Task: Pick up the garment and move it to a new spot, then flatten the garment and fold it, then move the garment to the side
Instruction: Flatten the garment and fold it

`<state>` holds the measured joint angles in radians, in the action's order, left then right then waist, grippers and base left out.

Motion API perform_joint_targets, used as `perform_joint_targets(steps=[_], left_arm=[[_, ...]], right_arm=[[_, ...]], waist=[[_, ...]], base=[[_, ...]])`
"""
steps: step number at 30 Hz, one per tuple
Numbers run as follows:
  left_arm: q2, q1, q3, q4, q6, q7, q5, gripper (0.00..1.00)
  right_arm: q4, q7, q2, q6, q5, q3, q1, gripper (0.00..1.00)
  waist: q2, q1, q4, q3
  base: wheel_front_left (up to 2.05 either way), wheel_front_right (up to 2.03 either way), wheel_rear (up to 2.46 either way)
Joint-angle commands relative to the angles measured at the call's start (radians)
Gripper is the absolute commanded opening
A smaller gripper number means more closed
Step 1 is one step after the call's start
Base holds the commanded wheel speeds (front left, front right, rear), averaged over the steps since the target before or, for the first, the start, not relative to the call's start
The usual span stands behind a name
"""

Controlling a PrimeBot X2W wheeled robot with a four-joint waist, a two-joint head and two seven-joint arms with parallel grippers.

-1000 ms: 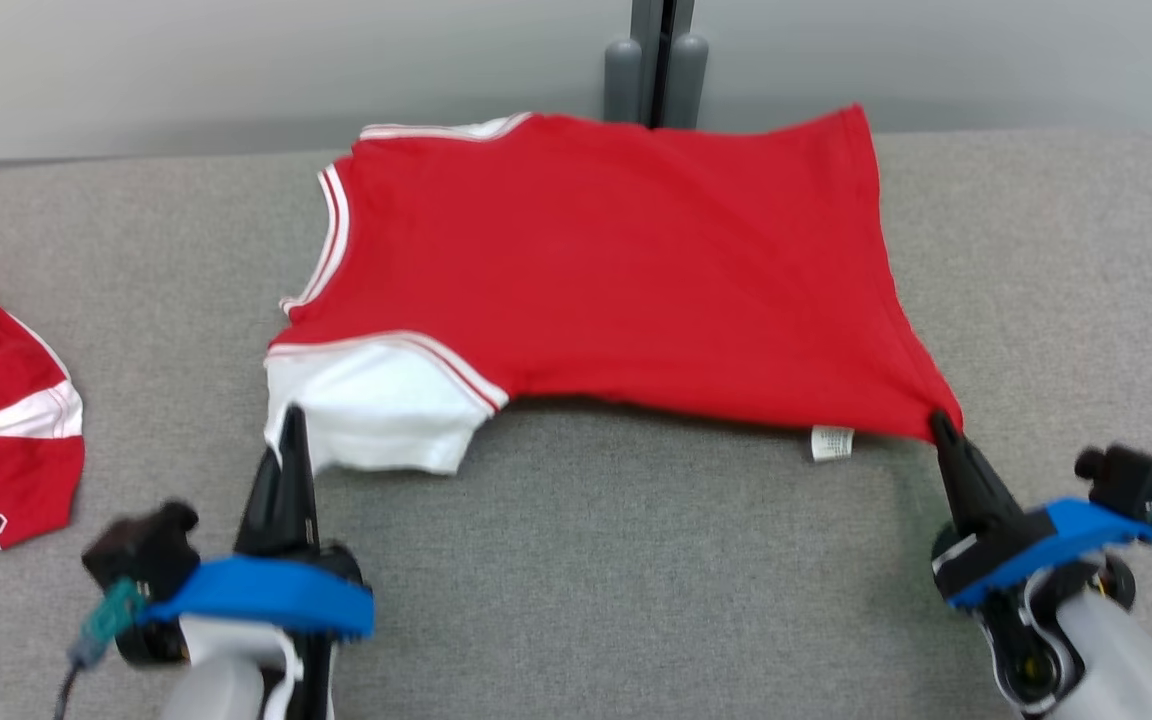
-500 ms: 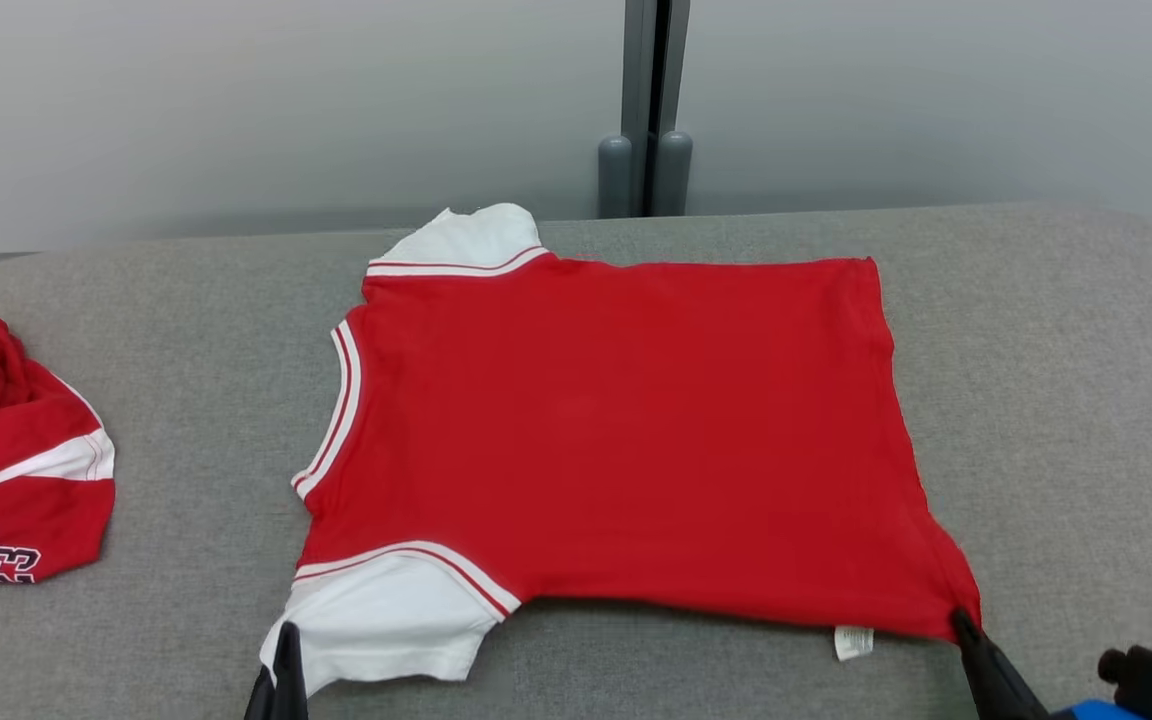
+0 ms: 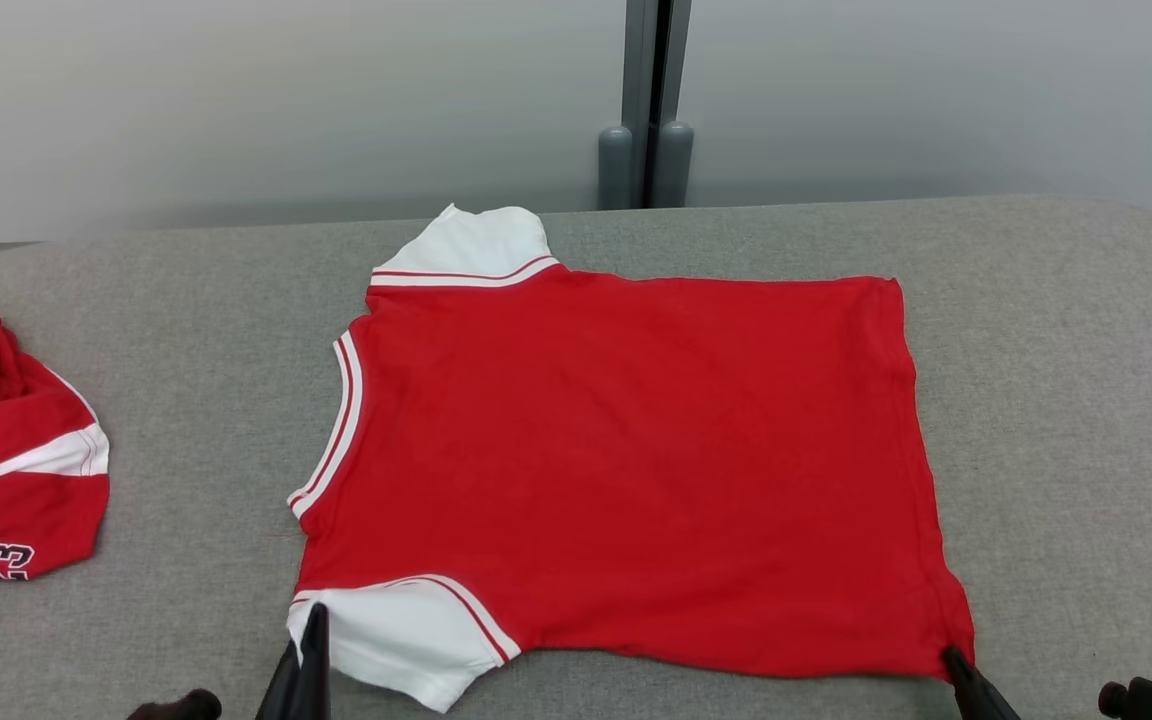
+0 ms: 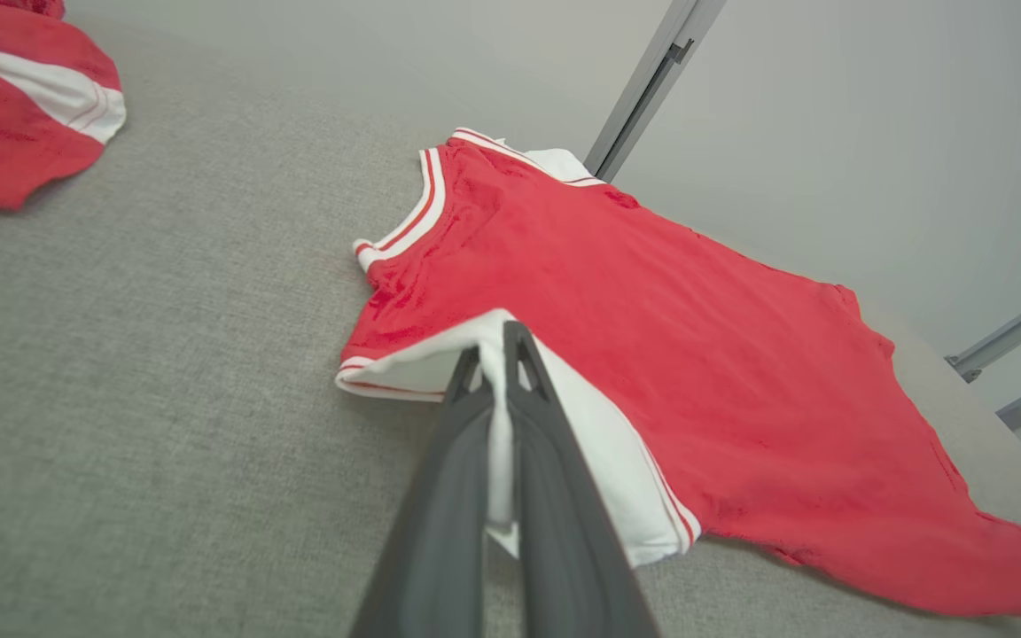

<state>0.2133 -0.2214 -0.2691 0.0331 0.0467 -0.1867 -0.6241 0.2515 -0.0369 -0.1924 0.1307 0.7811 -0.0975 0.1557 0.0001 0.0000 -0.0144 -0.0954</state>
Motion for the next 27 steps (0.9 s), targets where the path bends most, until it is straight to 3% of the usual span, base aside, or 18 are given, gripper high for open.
perform_joint_targets(steps=[1, 13, 26, 27], left_arm=[[0.016, 0.041, -0.003, -0.002, -0.009, 0.011, 0.014, 0.0], [0.078, 0.321, -0.018, 0.131, -0.077, 0.089, 0.037, 0.0], [0.076, 0.629, -0.061, 0.475, -0.145, 0.086, 0.059, 0.0], [0.078, 0.644, -0.074, 0.498, -0.151, 0.083, 0.068, 0.0]], right_arm=[[-0.014, 0.015, 0.008, 0.0, -0.009, 0.018, -0.007, 0.0], [-0.019, 0.157, 0.059, 0.0, -0.011, 0.091, -0.158, 0.0], [0.155, 0.137, 0.067, 0.0, -0.014, 0.074, -0.413, 0.0], [0.169, 0.131, 0.066, 0.0, -0.015, 0.068, -0.426, 0.35]], waist=[[-0.0001, 0.0, -0.001, 0.0], [-0.0001, 0.0, -0.043, -0.043], [-0.0001, 0.0, -0.064, -0.118], [-0.0001, 0.0, -0.063, -0.12]], base=[[0.0, 0.0, 0.0], [0.0, 0.0, 0.0], [0.0, 0.0, 0.0], [0.0, 0.0, 0.0]])
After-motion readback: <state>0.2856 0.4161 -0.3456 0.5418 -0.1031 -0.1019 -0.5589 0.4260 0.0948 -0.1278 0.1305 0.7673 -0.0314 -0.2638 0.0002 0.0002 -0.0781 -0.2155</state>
